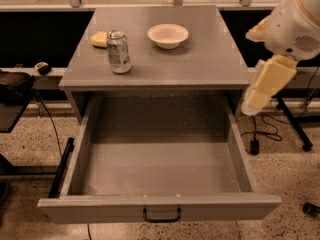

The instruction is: Place 7up can into top drawer

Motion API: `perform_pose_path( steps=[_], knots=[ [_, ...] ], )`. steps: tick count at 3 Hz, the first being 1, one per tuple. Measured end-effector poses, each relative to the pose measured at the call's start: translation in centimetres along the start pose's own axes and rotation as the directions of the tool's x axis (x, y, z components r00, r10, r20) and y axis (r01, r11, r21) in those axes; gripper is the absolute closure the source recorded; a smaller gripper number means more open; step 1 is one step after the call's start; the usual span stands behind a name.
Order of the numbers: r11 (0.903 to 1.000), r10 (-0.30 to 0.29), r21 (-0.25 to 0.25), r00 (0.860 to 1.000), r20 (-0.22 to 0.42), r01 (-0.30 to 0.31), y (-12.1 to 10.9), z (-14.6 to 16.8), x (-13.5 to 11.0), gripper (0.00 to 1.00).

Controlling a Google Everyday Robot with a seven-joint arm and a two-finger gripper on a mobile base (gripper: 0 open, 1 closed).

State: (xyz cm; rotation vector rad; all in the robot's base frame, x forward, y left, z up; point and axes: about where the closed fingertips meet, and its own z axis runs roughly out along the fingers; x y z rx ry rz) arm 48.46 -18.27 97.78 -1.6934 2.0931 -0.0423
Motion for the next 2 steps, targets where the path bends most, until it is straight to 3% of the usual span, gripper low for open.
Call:
perform_pose_path(
  steps=[1,2],
  knots=[
    [0.9989,-0.043,0.023,0.988,0.151,0.040,-4.5,4.9,-6.9,0.00],
    [0.9999,0.006,0.012,0.953,0.303,-0.010,-8.0,10.6,-13.1,0.00]
  ],
)
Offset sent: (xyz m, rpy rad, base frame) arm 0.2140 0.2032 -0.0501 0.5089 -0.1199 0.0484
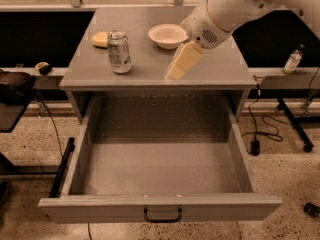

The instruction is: Place 7up can into top drawer

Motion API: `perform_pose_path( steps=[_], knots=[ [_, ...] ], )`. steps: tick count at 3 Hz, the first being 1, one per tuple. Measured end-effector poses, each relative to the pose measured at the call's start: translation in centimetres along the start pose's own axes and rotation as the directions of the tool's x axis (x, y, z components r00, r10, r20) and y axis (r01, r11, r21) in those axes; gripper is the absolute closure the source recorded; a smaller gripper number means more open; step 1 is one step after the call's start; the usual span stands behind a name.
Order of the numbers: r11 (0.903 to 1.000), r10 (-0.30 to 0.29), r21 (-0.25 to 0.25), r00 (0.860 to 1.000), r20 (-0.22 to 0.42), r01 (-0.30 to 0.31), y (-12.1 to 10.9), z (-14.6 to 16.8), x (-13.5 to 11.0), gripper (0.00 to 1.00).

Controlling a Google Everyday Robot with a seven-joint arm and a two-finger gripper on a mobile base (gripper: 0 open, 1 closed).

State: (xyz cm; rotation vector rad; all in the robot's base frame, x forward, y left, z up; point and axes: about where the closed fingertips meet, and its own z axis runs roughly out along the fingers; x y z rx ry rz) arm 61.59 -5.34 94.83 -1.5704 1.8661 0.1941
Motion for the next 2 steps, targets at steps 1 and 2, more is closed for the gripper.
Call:
perform_pose_path(
  steps=[1,2],
  knots=[
    [0.9937,0.112,-0.011,0.979,0.170,-0.111,-2.5,8.4,-4.6,0.00],
    [0.9814,0.189,-0.014,0.948,0.255,-0.191,-4.5,11.8,-6.9,0.00]
  ],
)
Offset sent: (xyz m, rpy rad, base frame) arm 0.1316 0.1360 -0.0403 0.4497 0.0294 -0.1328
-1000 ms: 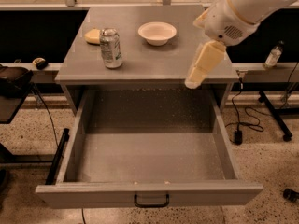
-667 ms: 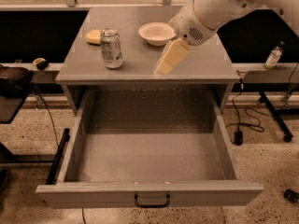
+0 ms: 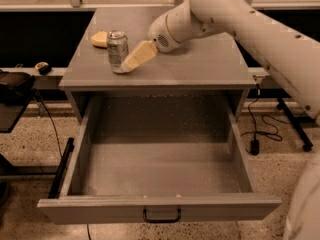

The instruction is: Place 7up can into top drawer

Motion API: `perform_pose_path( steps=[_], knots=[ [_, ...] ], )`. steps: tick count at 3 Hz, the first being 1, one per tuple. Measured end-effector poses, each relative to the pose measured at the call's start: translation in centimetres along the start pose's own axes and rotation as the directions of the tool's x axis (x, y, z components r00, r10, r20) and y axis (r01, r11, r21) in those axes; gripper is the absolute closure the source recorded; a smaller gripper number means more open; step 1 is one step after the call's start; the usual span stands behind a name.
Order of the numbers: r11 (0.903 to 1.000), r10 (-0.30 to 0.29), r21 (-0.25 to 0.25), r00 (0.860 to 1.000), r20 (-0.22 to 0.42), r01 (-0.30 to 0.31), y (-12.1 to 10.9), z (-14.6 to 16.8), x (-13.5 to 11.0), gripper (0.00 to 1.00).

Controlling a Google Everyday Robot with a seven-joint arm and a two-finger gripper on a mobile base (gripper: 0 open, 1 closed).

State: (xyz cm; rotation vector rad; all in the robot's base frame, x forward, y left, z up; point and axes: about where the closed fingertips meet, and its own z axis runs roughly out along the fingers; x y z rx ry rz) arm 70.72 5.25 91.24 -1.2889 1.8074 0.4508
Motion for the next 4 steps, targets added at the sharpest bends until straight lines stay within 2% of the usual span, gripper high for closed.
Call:
perform_pose_path(
  steps=[1,2,3,4],
  knots=[
    [0.9988,0.046,-0.020,0.996,0.079,-0.045,-0.7,2.6,-2.1,0.00],
    [0.9922,0.068,-0.115,0.982,0.176,-0.048,1.7,6.0,-5.6,0.25],
    [0.9840,0.056,-0.177,0.976,0.208,-0.019,4.2,8.2,-7.6,0.48],
    [0.9686,0.087,-0.247,0.967,0.238,-0.026,5.9,8.7,-7.0,0.72]
  ],
)
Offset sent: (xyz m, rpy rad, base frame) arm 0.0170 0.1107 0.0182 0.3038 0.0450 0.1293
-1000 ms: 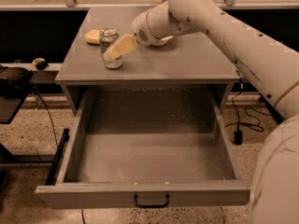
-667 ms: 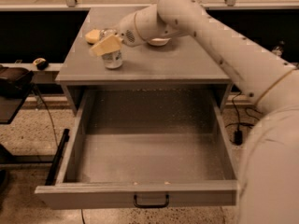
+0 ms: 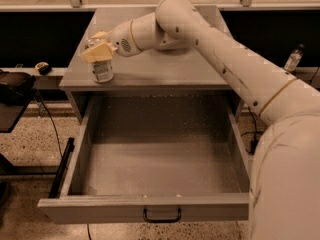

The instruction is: Place 7up can into top drawer

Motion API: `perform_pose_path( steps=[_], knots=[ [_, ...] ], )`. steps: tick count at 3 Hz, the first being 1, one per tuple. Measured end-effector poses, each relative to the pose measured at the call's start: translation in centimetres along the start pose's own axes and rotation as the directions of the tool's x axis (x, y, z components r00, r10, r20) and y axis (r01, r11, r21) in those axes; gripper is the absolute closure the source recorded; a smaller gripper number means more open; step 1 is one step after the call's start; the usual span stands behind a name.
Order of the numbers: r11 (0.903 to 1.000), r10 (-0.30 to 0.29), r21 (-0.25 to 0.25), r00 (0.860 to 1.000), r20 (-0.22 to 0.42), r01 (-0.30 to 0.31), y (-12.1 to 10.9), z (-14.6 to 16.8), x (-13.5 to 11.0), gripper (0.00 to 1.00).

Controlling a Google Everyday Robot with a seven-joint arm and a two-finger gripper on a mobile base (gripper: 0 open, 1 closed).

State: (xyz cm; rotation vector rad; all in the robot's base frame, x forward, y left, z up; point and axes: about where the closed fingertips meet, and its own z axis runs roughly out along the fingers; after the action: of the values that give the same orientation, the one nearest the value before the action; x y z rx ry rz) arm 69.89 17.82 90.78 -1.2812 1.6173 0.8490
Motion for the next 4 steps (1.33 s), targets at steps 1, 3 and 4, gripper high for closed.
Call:
perform_pose_path(
  steps=[1,3,4],
  knots=[
    [0.9939,0.005,-0.110,0.993,0.120,0.008,2.6,-3.6,-0.5,0.94],
    [0.9429,-0.249,-0.209,0.965,0.077,0.260,13.3,-16.4,5.0,1.00],
    [0.9582,-0.203,-0.200,0.979,0.029,0.204,14.3,-18.3,9.3,1.00]
  ],
)
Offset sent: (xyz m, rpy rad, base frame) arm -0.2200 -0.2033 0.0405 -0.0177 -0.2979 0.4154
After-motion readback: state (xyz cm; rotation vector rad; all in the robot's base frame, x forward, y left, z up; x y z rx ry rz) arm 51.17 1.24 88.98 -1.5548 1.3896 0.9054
